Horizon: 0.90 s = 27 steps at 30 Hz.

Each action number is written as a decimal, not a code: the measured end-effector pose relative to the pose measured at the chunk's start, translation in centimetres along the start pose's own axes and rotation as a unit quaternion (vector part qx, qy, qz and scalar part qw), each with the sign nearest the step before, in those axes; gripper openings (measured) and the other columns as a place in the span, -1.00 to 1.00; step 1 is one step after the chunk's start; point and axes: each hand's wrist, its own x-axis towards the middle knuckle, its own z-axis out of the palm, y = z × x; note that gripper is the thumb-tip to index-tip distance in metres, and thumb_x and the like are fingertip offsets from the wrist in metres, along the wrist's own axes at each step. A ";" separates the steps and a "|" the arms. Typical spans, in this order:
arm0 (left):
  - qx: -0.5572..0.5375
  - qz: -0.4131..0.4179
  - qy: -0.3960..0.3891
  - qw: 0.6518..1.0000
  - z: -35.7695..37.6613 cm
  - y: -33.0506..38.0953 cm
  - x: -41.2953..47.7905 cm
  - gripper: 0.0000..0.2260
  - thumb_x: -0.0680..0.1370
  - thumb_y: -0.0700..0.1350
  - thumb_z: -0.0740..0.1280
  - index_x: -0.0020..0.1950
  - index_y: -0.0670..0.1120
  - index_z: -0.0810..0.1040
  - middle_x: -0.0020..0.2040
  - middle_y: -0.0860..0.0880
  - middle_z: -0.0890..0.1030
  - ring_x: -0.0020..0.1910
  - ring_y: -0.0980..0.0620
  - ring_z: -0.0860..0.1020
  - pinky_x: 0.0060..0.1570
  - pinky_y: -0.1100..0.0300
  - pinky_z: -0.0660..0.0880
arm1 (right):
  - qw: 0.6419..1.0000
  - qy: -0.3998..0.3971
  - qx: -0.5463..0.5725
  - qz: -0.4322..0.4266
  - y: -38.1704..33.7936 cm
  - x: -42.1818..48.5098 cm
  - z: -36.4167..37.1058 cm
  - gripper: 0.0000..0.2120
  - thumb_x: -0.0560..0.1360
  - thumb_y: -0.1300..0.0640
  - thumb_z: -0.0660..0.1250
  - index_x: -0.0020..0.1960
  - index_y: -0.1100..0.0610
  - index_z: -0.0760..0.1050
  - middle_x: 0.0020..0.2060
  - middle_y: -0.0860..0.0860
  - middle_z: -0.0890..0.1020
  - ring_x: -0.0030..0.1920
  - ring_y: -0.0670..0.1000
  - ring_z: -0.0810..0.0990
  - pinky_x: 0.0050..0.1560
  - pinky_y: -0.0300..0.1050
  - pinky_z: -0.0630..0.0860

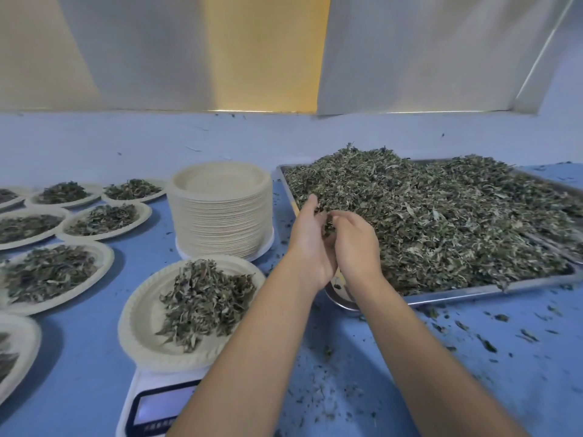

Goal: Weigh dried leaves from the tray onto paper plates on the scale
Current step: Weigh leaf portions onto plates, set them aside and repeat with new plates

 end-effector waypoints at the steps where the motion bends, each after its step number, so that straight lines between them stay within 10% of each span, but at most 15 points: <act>1: 0.003 0.002 0.005 1.000 -0.1 0.1 -0.2 -0.43 0.61 0.18 0.09 0.52 -0.11 0.16 0.36 -0.11 0.41 0.08 0.04 0.49 -0.03 0.16 0.46 | 1.000 0.007 0.013 -0.002 0.0 -0.1 0.2 -0.69 0.54 0.20 0.14 0.20 0.11 0.55 0.05 0.04 0.61 0.13 0.06 0.56 0.25 0.09 0.44; 3: 0.026 0.011 0.013 1.000 -0.1 0.6 -0.9 -0.46 0.62 0.15 0.09 0.50 -0.13 0.20 0.26 -0.05 0.49 -0.07 0.09 0.48 -0.15 0.20 0.44 | 0.998 0.019 0.063 -0.002 -0.2 -0.5 0.6 -0.72 0.53 0.22 0.15 0.15 0.08 0.55 0.02 0.01 0.62 0.09 0.02 0.58 0.24 0.09 0.46; 7: 0.078 0.072 0.039 0.994 -0.2 1.9 -2.3 -0.60 0.63 0.03 0.13 0.39 -0.14 0.36 0.37 0.00 0.41 0.29 0.03 0.43 0.16 0.15 0.39 | 0.987 0.018 0.159 -0.007 -0.7 -1.5 1.7 -0.75 0.54 0.23 0.14 0.02 0.05 0.57 -0.02 0.04 0.65 0.05 0.03 0.61 0.20 0.08 0.50; 10: 0.111 0.120 0.071 0.984 -0.7 3.6 -4.5 -0.88 0.61 -0.11 0.20 -0.01 -0.11 0.50 -0.06 0.03 0.52 -0.15 0.10 0.50 -0.17 0.23 0.42 | 0.982 -0.032 0.185 -0.020 -1.0 -2.5 2.8 -0.72 0.57 0.26 0.12 -0.07 0.05 0.58 -0.06 0.05 0.66 0.01 0.03 0.63 0.08 -0.08 0.57; 14: 0.154 0.166 0.082 0.970 -3.3 6.1 -7.3 -0.69 0.60 -0.16 0.19 0.32 -0.19 0.45 0.34 -0.11 0.44 0.31 0.01 0.43 0.25 0.16 0.36 | 0.977 -0.112 0.182 -0.018 -1.2 -4.1 4.1 -0.72 0.59 0.28 0.12 -0.07 0.15 0.61 -0.09 0.08 0.68 -0.06 -0.03 0.65 -0.09 -0.34 0.56; 27: 0.299 0.252 0.281 0.877 -15.5 8.9 -10.2 -0.73 0.60 -0.18 0.11 0.18 -0.08 0.56 0.17 -0.02 0.59 0.18 0.08 0.52 0.16 0.21 0.36 | 0.972 -0.170 0.159 0.025 -0.3 -5.9 6.7 -0.75 0.61 0.26 0.12 0.03 0.13 0.59 0.01 0.03 0.66 0.07 -0.07 0.62 -0.02 -0.29 0.49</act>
